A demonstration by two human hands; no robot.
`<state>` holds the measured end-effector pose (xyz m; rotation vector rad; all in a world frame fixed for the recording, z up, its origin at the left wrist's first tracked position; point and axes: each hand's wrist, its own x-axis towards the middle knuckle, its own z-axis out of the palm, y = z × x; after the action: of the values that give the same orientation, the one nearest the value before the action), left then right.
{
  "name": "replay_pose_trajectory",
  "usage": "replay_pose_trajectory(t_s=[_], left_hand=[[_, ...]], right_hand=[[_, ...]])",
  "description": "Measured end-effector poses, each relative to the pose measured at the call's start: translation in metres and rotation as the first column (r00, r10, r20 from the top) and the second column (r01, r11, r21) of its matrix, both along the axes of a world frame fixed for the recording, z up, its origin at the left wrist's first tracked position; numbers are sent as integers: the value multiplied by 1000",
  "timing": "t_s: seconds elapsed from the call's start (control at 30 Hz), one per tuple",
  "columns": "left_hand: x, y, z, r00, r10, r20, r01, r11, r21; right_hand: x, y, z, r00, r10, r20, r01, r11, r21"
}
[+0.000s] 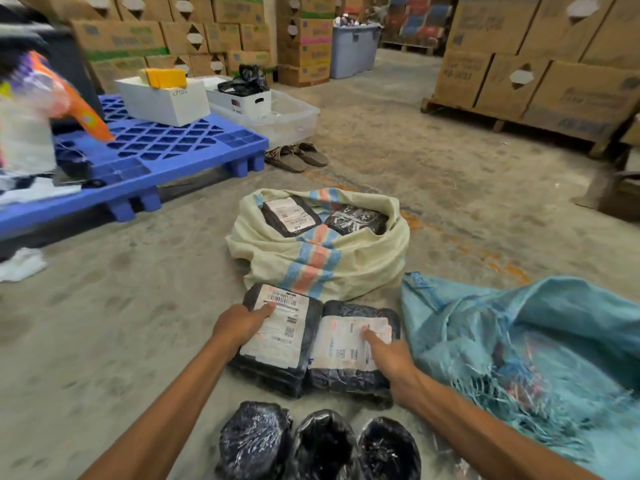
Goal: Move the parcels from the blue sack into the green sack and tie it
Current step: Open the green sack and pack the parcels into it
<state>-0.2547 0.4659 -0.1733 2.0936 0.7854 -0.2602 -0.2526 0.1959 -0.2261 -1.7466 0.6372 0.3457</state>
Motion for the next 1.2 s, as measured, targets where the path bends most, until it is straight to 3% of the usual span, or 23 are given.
replay_pose_trajectory(t_s=[0.13, 0.23, 0.37, 0.47, 0.53, 0.67, 0.83, 1.07, 1.2], left_hand=[[-3, -9, 18, 991, -106, 77, 71, 930, 360], [-7, -9, 26, 981, -144, 131, 74, 898, 435], [-5, -4, 24, 982, -118, 146, 56, 927, 370], [11, -3, 44, 974, -101, 202, 30, 944, 329], [30, 1, 66, 954, -23, 298, -41, 977, 208], [105, 12, 96, 852, 175, 493, -128, 983, -128], [226, 5, 97, 708, 311, 634, -158, 945, -287], [318, 19, -12, 794, 431, 429, -217, 859, -463], [294, 26, -62, 840, 388, 380, -227, 887, -402]], right_hand=[[-21, 5, 12, 987, 0, 159, 32, 979, -203], [-38, 15, 36, 966, 23, 256, 44, 966, -255], [-34, 13, 50, 982, 16, 189, 20, 982, -187], [-6, 3, 63, 979, -35, 200, 36, 999, 0], [17, -6, 81, 964, -71, 258, 38, 991, 129], [98, -10, 129, 879, -122, 460, -15, 959, 283], [237, 8, 147, 825, -130, 550, -56, 949, 309], [343, 32, 77, 892, -110, 438, -68, 926, 370], [335, 23, 28, 954, -45, 296, -82, 912, 401]])
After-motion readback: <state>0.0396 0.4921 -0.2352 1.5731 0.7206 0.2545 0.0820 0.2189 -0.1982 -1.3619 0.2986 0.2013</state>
